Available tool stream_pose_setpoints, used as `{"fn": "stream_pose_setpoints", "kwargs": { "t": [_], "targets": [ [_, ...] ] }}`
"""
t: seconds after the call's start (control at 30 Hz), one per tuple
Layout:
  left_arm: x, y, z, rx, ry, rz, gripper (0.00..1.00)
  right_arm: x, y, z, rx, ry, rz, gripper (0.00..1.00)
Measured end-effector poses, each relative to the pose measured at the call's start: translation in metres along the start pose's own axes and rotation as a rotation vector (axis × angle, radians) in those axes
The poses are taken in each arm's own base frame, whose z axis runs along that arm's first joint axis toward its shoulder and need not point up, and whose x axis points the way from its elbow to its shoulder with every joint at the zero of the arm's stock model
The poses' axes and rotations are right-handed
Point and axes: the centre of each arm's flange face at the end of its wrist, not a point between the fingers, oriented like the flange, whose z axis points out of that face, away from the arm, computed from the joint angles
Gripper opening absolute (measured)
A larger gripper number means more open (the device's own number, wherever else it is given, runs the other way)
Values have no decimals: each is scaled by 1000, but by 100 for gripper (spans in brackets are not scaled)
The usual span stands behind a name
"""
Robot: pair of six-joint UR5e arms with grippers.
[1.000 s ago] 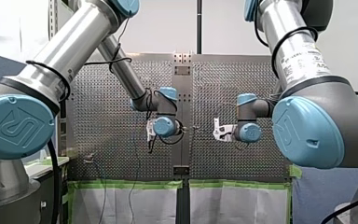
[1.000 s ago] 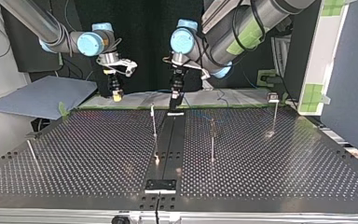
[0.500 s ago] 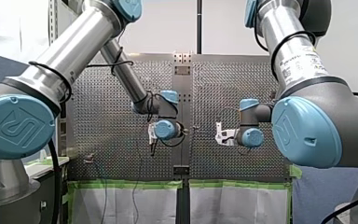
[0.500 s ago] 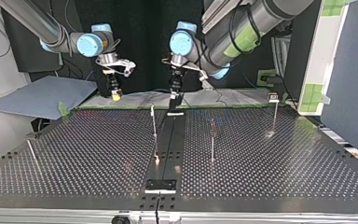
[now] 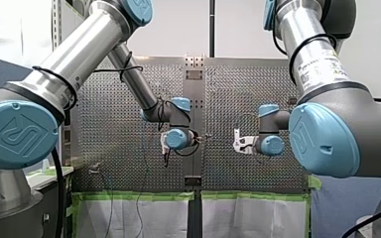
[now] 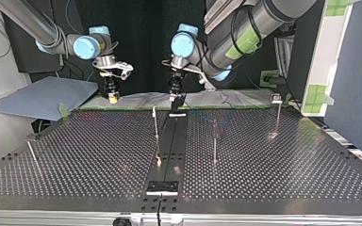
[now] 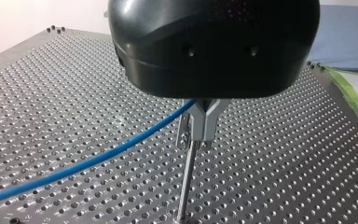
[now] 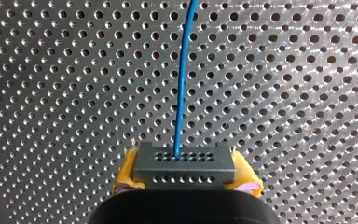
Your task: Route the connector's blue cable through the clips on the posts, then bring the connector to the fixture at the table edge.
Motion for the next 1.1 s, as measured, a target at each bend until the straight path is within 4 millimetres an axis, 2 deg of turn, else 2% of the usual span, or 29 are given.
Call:
{"fn": "stream_pose_setpoints", "kwargs": {
  "t": [0.3,0.57,0.8,1.1],
  "targets": [
    [-1,2,5,6,-1,-4,0,3,7,4,-1,4,2,0],
    [17,0,15,8,24,3,0,7,8,8,7,13,1,0],
    [7,-1,28,3,16,-5,0,10,9,11,8,21,0,0],
    [5,5,33,-12,16,1,0,13,11,15,6,26,4,0]
  ]
}}
